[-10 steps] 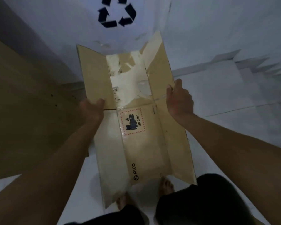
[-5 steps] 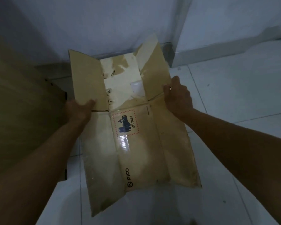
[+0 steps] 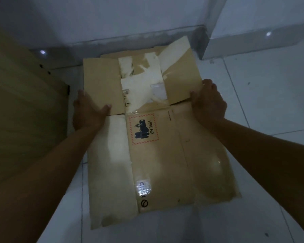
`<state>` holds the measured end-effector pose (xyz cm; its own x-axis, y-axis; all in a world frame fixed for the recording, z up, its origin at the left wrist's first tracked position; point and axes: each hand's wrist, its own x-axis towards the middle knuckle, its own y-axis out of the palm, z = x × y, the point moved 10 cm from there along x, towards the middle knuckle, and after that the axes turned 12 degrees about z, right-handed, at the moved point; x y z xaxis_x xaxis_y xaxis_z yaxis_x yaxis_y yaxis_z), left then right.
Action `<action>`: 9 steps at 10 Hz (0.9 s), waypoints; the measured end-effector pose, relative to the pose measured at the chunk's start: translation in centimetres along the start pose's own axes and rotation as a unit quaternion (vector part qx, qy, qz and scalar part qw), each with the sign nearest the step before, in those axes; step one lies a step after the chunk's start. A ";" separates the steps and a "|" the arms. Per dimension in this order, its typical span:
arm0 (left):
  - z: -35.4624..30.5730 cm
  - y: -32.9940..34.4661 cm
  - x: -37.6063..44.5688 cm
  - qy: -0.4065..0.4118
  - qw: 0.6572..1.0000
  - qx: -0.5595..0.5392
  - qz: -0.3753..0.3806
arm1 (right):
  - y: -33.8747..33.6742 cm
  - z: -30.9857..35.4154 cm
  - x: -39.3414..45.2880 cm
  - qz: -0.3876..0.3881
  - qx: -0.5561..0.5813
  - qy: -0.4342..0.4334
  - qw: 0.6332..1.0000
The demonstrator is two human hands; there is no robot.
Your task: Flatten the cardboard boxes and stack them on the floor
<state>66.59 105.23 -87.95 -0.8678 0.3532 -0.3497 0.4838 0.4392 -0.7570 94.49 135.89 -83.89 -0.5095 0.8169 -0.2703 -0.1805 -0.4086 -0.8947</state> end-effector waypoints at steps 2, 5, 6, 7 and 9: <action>-4.6 3.8 -6.4 0.150 0.959 0.238 0.019 | 6.0 3.3 -3.0 0.078 -0.100 -0.160 0.979; -2.8 9.1 -5.3 0.129 0.962 0.237 0.049 | 11.3 5.3 -2.6 0.099 -0.115 -0.199 0.968; -3.2 9.2 -4.2 0.131 0.961 0.239 0.043 | 11.3 5.7 -1.9 0.080 -0.118 -0.197 0.970; -3.4 9.1 -3.2 0.130 0.961 0.236 0.058 | 11.1 5.9 -1.2 0.076 -0.108 -0.189 0.973; -7.7 5.1 -6.8 0.166 0.957 0.231 0.050 | 6.9 7.8 -3.5 0.107 -0.115 -0.197 0.968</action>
